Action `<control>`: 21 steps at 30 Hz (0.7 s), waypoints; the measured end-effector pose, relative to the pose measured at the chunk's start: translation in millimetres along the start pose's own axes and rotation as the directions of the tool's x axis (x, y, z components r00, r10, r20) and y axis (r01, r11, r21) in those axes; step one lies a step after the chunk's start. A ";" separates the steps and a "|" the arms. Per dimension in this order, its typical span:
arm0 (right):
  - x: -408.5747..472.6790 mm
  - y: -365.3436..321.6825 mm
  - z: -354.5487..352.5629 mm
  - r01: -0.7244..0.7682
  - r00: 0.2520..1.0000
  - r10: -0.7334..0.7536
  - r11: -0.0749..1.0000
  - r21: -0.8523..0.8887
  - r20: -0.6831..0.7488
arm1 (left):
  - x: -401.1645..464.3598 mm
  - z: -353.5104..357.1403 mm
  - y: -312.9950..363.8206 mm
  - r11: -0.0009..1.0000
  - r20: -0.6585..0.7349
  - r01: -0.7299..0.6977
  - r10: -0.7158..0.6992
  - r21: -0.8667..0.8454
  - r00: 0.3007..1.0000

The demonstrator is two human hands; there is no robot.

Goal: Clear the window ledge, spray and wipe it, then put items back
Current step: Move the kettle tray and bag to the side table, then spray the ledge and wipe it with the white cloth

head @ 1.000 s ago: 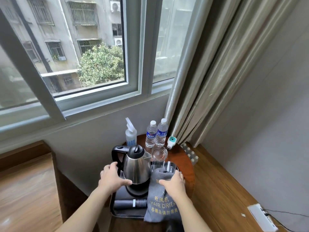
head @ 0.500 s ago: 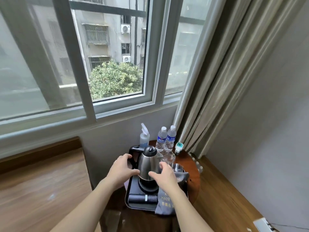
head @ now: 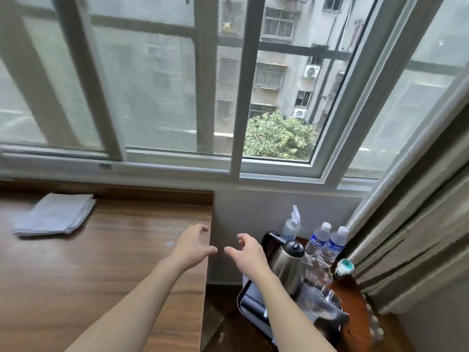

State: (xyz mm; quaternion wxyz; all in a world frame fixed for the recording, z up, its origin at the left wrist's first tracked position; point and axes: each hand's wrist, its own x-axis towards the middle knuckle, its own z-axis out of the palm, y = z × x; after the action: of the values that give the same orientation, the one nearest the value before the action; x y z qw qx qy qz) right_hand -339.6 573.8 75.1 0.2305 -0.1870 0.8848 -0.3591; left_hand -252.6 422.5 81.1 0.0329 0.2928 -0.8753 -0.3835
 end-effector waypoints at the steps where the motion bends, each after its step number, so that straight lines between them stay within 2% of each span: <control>1: 0.5 -12.1 8.3 0.030 0.999 -0.030 1.000 -0.004 0.025 | -4.5 -10.4 -7.5 1.000 -0.042 0.014 -0.014 -0.008 0.999; 4: 2.5 -49.5 35.7 0.124 0.988 -0.121 0.992 -0.030 0.096 | -17.5 -44.2 -27.4 0.998 -0.151 0.046 -0.051 -0.043 0.987; 11: -6.7 -130.5 112.5 0.236 0.943 -0.230 0.972 0.005 0.243 | -50.2 -125.8 -101.8 0.985 -0.265 0.131 -0.157 -0.110 0.951; 17: -19.6 -200.5 185.9 0.321 0.910 -0.295 0.946 -0.044 0.290 | -71.7 -195.0 -174.1 0.962 -0.327 0.181 -0.242 -0.206 0.913; 21: -29.9 -251.0 242.6 0.347 0.895 -0.320 0.937 -0.032 0.311 | -84.4 -246.0 -226.9 0.965 -0.371 0.189 -0.245 -0.181 0.896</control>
State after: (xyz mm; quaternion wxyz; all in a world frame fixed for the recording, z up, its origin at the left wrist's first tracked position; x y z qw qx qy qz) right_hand -141.9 286.6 110.1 0.2891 -0.3981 0.8089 -0.3218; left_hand -2.8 186.3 111.6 0.1841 0.4563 -0.7836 -0.3792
